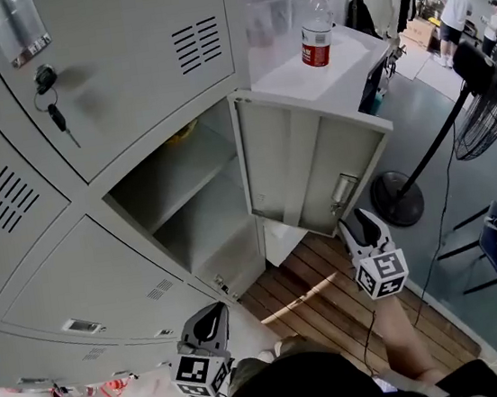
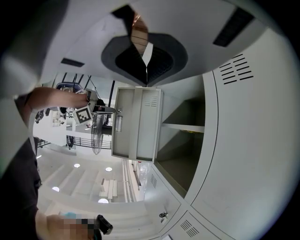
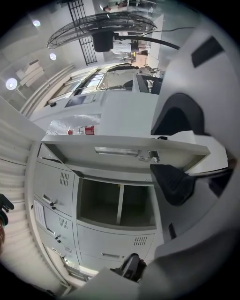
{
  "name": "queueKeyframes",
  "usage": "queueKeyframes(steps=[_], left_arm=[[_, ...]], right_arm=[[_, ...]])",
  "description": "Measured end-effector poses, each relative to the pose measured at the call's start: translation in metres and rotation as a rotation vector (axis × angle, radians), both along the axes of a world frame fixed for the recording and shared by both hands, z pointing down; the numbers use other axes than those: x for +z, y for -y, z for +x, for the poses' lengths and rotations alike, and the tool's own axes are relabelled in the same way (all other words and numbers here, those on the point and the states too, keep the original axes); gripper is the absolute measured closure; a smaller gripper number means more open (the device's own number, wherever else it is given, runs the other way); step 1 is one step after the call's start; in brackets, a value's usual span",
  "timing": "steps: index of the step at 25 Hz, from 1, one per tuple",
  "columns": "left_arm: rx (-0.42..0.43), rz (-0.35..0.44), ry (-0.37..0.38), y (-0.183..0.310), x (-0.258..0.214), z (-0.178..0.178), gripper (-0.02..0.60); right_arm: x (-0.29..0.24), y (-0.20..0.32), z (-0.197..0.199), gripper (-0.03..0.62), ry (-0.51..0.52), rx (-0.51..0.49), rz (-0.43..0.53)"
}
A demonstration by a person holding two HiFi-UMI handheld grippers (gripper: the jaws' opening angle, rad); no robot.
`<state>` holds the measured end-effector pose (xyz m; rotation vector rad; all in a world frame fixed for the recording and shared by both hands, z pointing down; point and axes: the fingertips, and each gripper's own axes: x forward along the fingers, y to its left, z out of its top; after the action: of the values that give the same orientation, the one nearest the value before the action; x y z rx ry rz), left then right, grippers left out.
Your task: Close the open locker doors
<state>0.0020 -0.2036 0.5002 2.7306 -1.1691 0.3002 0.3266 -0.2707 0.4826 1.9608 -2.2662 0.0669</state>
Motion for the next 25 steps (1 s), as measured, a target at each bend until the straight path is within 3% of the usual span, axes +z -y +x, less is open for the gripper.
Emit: queueKeyframes(steps=[13, 25], left_arm=[[-0.033, -0.011, 0.000, -0.005, 0.006, 0.003, 0.572], [-0.022, -0.015, 0.007, -0.015, 0.006, -0.031, 0.572]], right_arm=[[0.000, 0.010, -0.005, 0.407, -0.028, -0.056, -0.005], [0.000, -0.006, -0.021, 0.407, -0.017, -0.006, -0.008]])
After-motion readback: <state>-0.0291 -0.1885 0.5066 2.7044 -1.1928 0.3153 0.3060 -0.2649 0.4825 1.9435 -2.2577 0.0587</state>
